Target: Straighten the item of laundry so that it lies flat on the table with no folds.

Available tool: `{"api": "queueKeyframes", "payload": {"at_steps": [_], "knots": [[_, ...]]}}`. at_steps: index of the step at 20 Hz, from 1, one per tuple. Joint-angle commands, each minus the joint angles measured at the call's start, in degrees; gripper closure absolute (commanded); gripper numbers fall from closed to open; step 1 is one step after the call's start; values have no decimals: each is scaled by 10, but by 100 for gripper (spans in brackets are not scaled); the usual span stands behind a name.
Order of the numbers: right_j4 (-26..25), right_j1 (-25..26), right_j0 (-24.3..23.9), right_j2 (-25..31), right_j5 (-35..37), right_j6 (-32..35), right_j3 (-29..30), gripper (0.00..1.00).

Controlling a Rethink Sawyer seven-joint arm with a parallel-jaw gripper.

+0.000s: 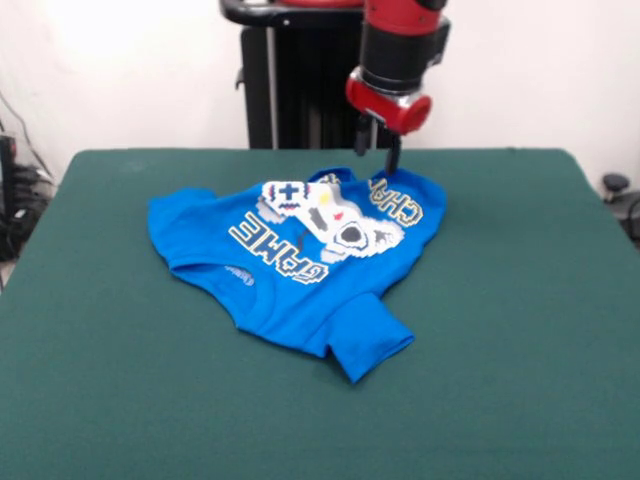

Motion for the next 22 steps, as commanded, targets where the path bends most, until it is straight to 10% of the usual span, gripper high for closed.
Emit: {"api": "queueKeyframes", "payload": {"at_steps": [1, 22], "knots": [[-23, 46, 3, 7, -30, 62, 8, 0], [17, 128, 112, -105, -124, 112, -20, 0]]}}
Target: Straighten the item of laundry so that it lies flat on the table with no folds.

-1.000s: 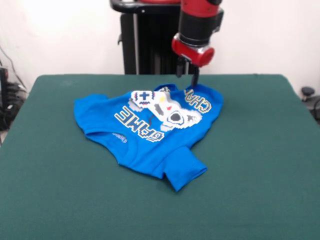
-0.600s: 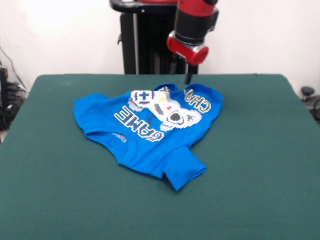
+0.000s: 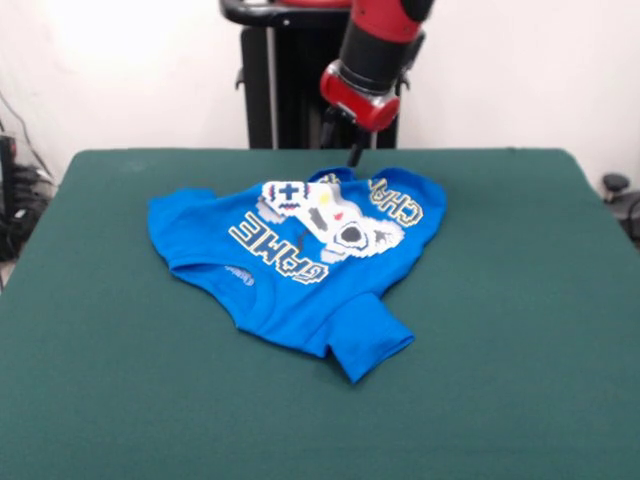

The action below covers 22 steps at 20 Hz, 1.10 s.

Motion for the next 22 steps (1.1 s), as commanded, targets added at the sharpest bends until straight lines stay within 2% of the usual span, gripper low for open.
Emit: {"api": "queueKeyframes", "payload": {"at_steps": [1, 4, 11, 16, 22], "knots": [[41, 55, 38, -6, -63, 116, -22, 0], [64, 65, 67, -27, -68, 123, -29, 0], [33, 54, 13, 9, -112, 119, -22, 0], [4, 26, -41, 54, -111, 111, -11, 0], [-7, 8, -62, 75, -124, 115, 3, 0]]}}
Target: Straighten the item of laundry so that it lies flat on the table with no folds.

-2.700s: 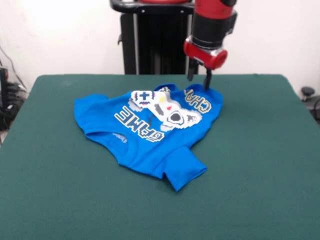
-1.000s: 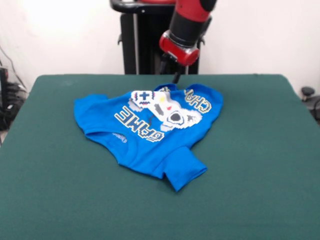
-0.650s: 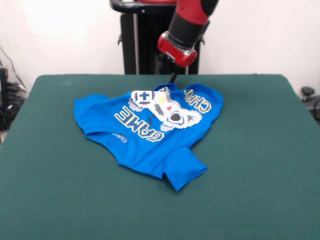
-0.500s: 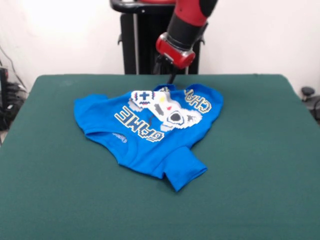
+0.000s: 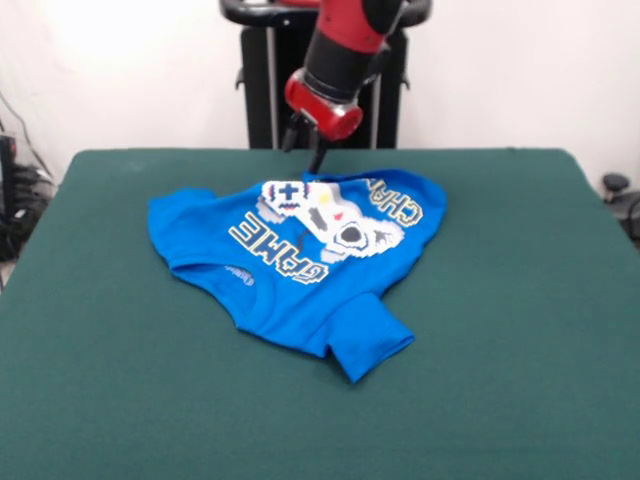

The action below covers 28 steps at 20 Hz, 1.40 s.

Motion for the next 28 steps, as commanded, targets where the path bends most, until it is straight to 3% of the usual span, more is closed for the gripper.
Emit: {"api": "queueKeyframes", "payload": {"at_steps": [1, 6, 12, 21, 28], "knots": [[-11, -28, -17, 96, -38, 114, 2, 0], [-32, -51, -54, 129, -16, 102, 14, 0], [-32, -64, -64, 149, -4, 105, 24, 0], [-10, -81, -54, 157, 13, 106, 23, 0], [-2, -57, -44, 142, -4, 102, 6, 0]]}}
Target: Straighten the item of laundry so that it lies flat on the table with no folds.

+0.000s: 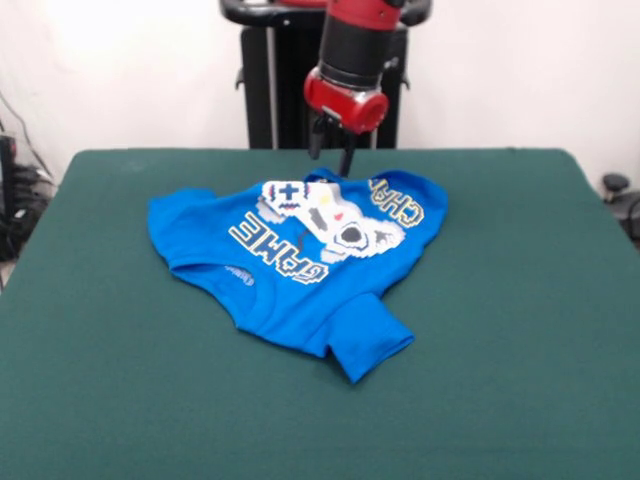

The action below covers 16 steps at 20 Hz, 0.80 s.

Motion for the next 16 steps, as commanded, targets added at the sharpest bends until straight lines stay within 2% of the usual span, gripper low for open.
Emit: {"api": "queueKeyframes", "payload": {"at_steps": [1, 16], "knots": [[27, 34, 26, 48, -8, 102, -20, 0], [38, 90, 53, 11, -64, 105, -49, 0]]}}
